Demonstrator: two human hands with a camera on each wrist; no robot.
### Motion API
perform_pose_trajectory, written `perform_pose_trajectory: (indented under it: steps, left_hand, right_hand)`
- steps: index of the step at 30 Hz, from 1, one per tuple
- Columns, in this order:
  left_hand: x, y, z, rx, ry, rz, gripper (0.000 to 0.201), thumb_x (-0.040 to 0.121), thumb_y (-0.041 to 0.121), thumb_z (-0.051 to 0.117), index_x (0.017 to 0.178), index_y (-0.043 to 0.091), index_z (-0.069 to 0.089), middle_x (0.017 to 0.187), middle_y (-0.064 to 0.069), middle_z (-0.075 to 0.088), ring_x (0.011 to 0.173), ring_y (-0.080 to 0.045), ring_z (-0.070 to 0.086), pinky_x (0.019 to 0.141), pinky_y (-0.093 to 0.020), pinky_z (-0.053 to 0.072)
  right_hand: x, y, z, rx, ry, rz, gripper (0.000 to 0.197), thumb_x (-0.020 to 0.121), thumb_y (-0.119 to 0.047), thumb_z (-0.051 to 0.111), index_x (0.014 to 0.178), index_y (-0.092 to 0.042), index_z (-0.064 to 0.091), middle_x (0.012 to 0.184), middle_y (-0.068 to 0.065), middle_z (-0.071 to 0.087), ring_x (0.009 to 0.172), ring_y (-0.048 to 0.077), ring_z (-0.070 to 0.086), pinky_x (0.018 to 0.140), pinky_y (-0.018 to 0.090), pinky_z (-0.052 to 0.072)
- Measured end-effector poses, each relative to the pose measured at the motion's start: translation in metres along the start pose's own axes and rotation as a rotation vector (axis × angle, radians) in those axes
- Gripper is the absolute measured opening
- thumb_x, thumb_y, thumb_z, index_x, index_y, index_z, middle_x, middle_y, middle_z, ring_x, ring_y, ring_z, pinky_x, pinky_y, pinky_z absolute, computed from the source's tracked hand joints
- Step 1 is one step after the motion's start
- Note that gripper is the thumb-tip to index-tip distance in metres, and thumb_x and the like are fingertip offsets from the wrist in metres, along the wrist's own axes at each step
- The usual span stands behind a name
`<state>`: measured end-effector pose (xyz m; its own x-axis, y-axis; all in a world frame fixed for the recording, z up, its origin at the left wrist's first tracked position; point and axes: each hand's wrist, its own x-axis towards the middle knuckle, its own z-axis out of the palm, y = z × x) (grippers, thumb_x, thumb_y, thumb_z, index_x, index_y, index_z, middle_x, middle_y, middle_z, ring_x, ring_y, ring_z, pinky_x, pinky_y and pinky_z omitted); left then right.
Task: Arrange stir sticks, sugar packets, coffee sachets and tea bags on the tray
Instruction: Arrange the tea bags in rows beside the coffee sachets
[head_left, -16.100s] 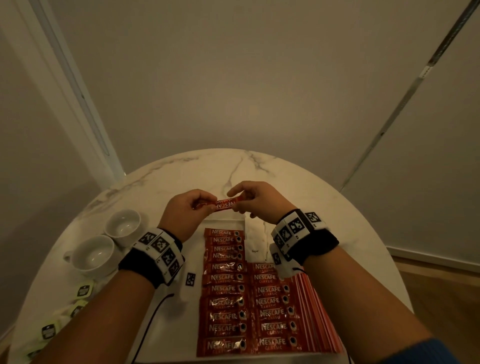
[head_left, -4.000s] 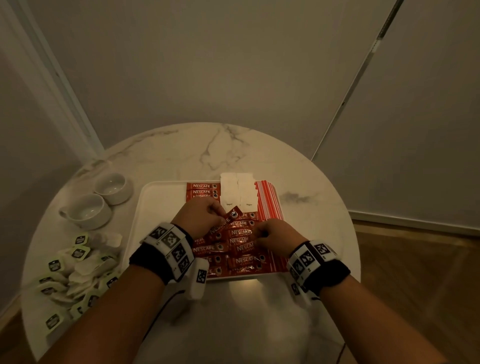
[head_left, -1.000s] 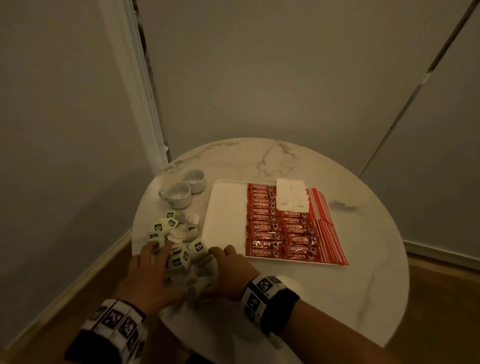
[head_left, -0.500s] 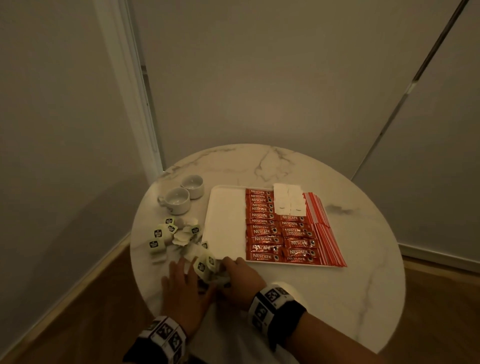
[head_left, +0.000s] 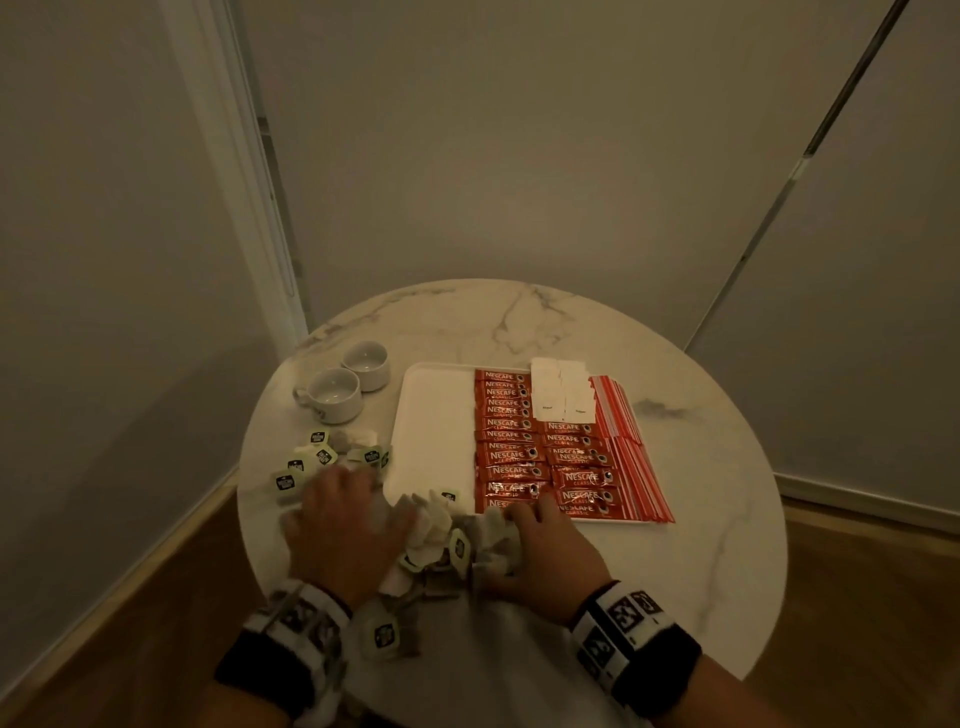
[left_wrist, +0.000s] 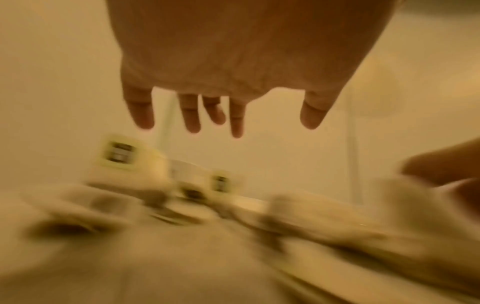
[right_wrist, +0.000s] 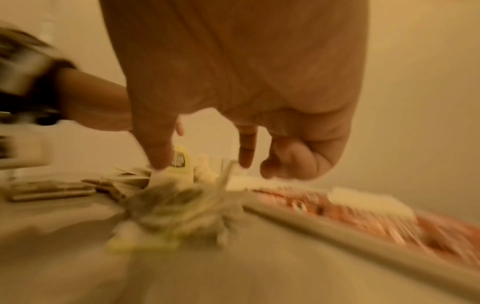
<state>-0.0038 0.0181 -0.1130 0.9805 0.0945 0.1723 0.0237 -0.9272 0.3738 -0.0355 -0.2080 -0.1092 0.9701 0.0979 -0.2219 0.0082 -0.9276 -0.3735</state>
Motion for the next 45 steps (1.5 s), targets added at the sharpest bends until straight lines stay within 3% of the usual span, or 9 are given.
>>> perform_pose_trajectory:
  steps: [4,6,9,14,22,28,34,39,45]
  left_hand:
    - [0.054,-0.036,-0.009,0.136,-0.235,-0.169,0.072,0.076,0.080,0.035,0.138,0.045,0.030,0.150,0.000,0.018,0.142,-0.025,0.006,0.106,-0.071,0.002]
    - [0.071,-0.047,-0.005,0.151,-0.370,-0.150,0.077,0.074,0.084,0.032,0.142,0.053,0.016,0.158,0.005,-0.002,0.145,-0.023,-0.013,0.104,-0.073,-0.004]
    - [0.085,-0.050,0.004,0.084,-0.548,-0.110,0.077,0.073,0.085,0.035,0.140,0.061,0.006,0.157,0.012,-0.016,0.144,-0.023,-0.021,0.105,-0.074,0.001]
    - [0.071,-0.038,0.016,0.063,-0.608,-0.039,0.072,0.084,0.066,0.047,0.145,0.050,0.012,0.159,0.007,-0.005,0.146,-0.026,-0.005,0.110,-0.066,0.012]
    - [0.027,-0.021,0.029,0.065,-0.474,-0.030,0.074,0.088,0.050,0.049,0.149,0.026,0.015,0.150,-0.011,0.018,0.139,-0.032,0.013,0.117,-0.040,0.015]
    - [0.001,-0.013,0.035,-0.038,-0.506,-0.088,0.088,0.082,0.060,0.052,0.150,0.023,0.009,0.150,-0.012,0.011,0.142,-0.034,0.004,0.118,-0.042,0.015]
    - [-0.014,0.000,0.027,-0.075,-0.503,-0.067,0.086,0.082,0.065,0.050,0.149,0.025,0.014,0.145,-0.008,0.020,0.134,-0.030,0.024,0.112,-0.039,0.029]
    - [-0.010,0.007,0.005,-0.167,-0.462,-0.101,0.068,0.079,0.062,0.055,0.137,0.031,0.038,0.123,0.000,0.024,0.113,-0.024,0.043,0.100,-0.036,0.042]
    - [0.019,0.011,-0.033,-0.110,-0.308,-0.153,0.042,0.084,0.045,0.057,0.121,0.028,0.045,0.124,0.000,0.028,0.115,-0.022,0.037,0.096,-0.040,0.041]
  right_hand:
    - [0.022,-0.037,-0.007,-0.141,0.189,-0.169,0.078,0.074,-0.067,0.057,0.137,-0.026,0.034,0.133,-0.003,0.040,0.120,0.018,0.038,0.102,0.038,0.038]
    - [0.040,-0.054,-0.003,-0.131,0.091,-0.185,0.084,0.075,-0.067,0.057,0.143,-0.028,0.028,0.141,0.000,0.037,0.129,0.023,0.034,0.106,0.045,0.032]
    - [0.060,-0.070,0.006,-0.187,-0.088,-0.175,0.078,0.078,-0.065,0.056,0.143,-0.032,0.028,0.144,0.005,0.037,0.132,0.030,0.032,0.108,0.051,0.027]
    - [0.061,-0.069,0.017,-0.314,-0.155,-0.255,0.052,0.085,-0.051,0.056,0.132,-0.030,0.047,0.130,0.005,0.044,0.122,0.031,0.041,0.101,0.052,0.036]
    - [0.034,-0.035,0.006,-0.297,-0.162,-0.300,0.045,0.091,-0.035,0.055,0.135,-0.031,0.047,0.138,0.002,0.040,0.129,0.028,0.033,0.107,0.049,0.026]
    - [0.017,-0.015,-0.004,-0.324,-0.147,-0.331,0.051,0.089,-0.039,0.058,0.138,-0.034,0.043,0.140,-0.001,0.038,0.130,0.024,0.031,0.110,0.047,0.024]
    - [0.027,-0.028,-0.029,-0.121,-0.095,-0.277,0.038,0.089,-0.043,0.055,0.125,-0.033,0.055,0.130,-0.004,0.045,0.121,0.017,0.037,0.107,0.042,0.032]
    - [0.079,-0.068,-0.031,0.172,-0.071,-0.131,0.025,0.090,-0.035,0.058,0.109,-0.020,0.062,0.111,0.001,0.061,0.098,0.016,0.055,0.090,0.033,0.048]
    - [0.116,-0.105,-0.008,0.125,-0.149,-0.058,0.039,0.088,-0.047,0.059,0.103,-0.011,0.062,0.105,0.007,0.063,0.091,0.021,0.056,0.077,0.032,0.045]
